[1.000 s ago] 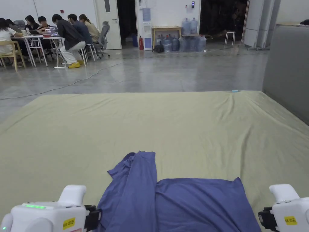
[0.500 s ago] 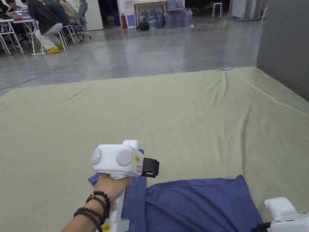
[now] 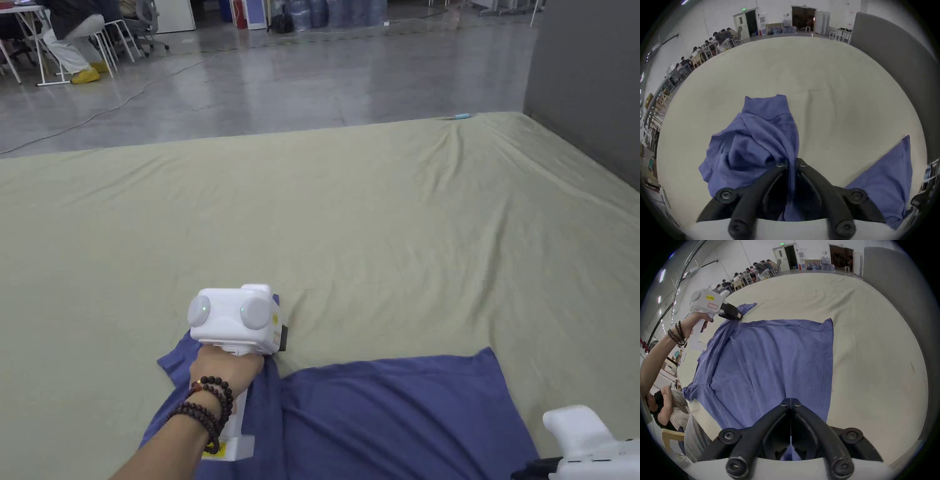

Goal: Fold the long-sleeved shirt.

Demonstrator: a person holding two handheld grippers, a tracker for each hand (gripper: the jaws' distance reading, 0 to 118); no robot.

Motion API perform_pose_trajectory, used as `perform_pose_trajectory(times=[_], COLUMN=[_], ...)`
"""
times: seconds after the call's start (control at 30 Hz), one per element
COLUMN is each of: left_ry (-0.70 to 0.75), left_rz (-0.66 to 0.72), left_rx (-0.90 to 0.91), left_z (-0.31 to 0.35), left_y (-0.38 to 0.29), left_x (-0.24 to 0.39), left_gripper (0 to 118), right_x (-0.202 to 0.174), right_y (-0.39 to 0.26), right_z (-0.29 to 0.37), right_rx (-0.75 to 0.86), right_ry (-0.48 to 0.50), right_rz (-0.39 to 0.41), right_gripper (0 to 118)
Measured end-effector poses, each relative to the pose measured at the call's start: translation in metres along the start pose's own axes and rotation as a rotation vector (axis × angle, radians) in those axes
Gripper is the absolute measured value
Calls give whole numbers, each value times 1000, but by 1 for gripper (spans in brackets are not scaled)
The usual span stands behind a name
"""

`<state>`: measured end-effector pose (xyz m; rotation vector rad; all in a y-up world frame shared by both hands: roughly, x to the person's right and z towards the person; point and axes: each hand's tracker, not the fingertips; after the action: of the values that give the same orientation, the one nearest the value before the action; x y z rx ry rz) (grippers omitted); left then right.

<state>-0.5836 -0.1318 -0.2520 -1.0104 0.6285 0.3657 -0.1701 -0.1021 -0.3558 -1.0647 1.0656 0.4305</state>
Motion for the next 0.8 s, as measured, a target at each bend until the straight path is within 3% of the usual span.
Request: perform_pose_trajectory(times=[0.23, 0.43, 0.63, 0.8], left_ry=[-18, -69, -155, -214], left_rz=[-26, -32, -78, -47], left_rx=[85, 189, 249, 125], left_z=[31, 124, 227, 242], left_y=[11, -6, -89, -178], left_x=[-23, -41, -56, -53], left_gripper=[0, 0, 0, 0], right_x=[-4, -19, -35, -42], right_y=[2, 9, 4, -4], right_z=[16, 41, 51, 47], right_rx=[18, 68, 107, 117], right_ry=[-1, -8, 6, 16], right_rz=[10, 15, 30, 55], right_gripper=[0, 0, 0, 0])
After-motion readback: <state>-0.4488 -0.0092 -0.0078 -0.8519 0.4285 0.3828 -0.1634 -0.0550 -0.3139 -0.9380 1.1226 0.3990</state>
